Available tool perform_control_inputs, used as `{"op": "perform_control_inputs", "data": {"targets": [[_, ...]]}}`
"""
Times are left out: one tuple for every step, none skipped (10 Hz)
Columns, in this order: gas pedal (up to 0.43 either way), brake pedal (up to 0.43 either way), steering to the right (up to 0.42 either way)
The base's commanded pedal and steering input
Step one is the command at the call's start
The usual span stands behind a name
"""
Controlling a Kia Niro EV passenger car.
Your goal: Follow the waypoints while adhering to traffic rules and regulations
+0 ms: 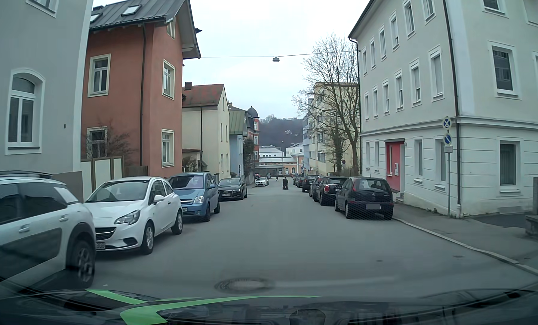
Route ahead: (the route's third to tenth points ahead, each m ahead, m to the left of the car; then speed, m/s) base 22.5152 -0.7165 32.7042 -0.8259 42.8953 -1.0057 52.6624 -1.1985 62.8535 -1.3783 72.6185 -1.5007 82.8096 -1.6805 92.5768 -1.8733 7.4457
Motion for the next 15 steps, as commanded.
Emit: {"op": "perform_control_inputs", "data": {"targets": [[0.0,0.0,-0.005],[0.0,0.0,-0.004],[0.0,0.0,-0.004],[0.0,0.0,-0.004],[0.0,0.0,-0.003],[0.0,0.0,-0.002],[0.0,0.0,-0.002],[0.0,0.0,-0.002],[0.0,0.0,-0.002],[0.0,0.0,0.0],[0.0,0.0,0.0],[0.0,0.0,0.0],[0.0,0.0,0.0],[0.0,0.0,0.0],[0.0,0.0,0.001]]}}
